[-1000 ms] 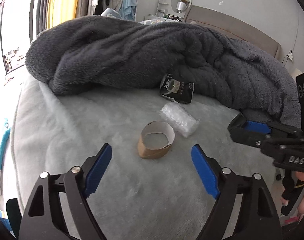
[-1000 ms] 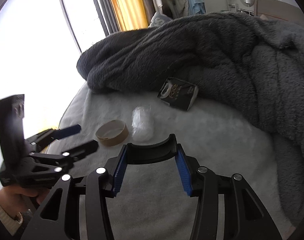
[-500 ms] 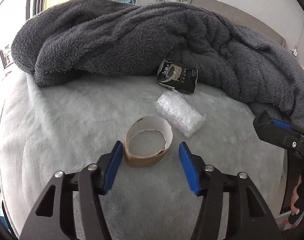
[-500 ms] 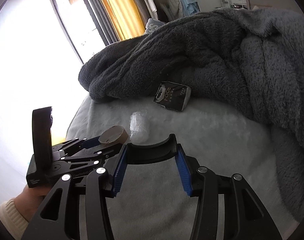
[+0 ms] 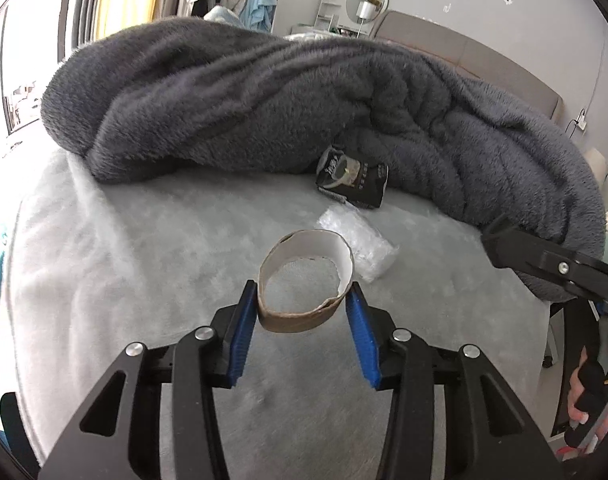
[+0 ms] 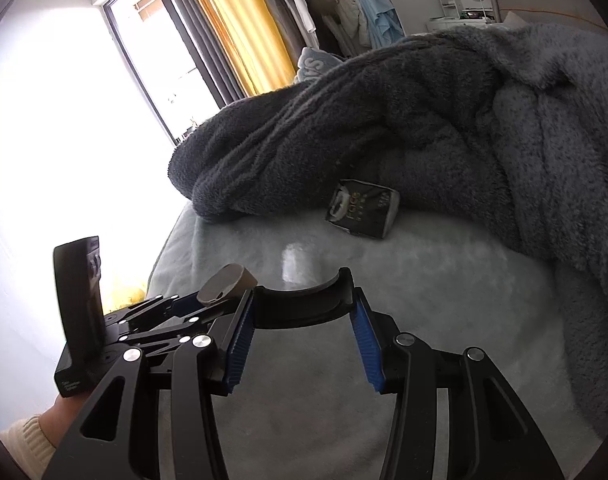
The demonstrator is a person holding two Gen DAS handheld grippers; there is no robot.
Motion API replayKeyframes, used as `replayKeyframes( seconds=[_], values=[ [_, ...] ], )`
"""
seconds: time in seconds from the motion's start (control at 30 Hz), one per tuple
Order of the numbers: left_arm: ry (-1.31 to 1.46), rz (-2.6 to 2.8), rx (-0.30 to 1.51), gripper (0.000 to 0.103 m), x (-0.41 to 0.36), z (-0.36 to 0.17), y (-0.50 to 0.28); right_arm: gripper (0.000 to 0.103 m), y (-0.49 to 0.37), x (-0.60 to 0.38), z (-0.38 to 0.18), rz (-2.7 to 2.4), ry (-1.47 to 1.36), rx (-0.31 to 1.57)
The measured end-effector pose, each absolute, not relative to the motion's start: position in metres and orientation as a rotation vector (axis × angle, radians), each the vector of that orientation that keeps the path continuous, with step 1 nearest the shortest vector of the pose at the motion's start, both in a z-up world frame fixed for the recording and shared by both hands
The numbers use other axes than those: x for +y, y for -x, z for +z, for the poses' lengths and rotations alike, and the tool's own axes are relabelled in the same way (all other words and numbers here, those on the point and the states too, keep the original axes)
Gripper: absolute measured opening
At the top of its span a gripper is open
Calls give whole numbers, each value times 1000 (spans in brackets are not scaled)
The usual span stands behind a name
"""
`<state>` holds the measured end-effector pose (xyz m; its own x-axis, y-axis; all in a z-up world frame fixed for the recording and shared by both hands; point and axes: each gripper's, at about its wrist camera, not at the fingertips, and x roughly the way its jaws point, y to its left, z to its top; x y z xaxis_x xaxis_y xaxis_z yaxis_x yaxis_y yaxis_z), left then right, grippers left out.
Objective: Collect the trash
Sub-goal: 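Carry the cardboard core and black piece over the black bin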
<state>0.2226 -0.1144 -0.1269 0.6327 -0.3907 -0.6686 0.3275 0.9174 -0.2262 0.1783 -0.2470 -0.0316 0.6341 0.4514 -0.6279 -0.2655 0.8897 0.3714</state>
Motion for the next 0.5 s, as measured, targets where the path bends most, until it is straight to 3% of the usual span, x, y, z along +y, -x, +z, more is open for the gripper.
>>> replayKeyframes(
  seconds=[0.5],
  values=[
    [50, -368, 748, 48, -44, -110, -194, 48, -190, -167, -13, 511, -222, 767]
  ],
)
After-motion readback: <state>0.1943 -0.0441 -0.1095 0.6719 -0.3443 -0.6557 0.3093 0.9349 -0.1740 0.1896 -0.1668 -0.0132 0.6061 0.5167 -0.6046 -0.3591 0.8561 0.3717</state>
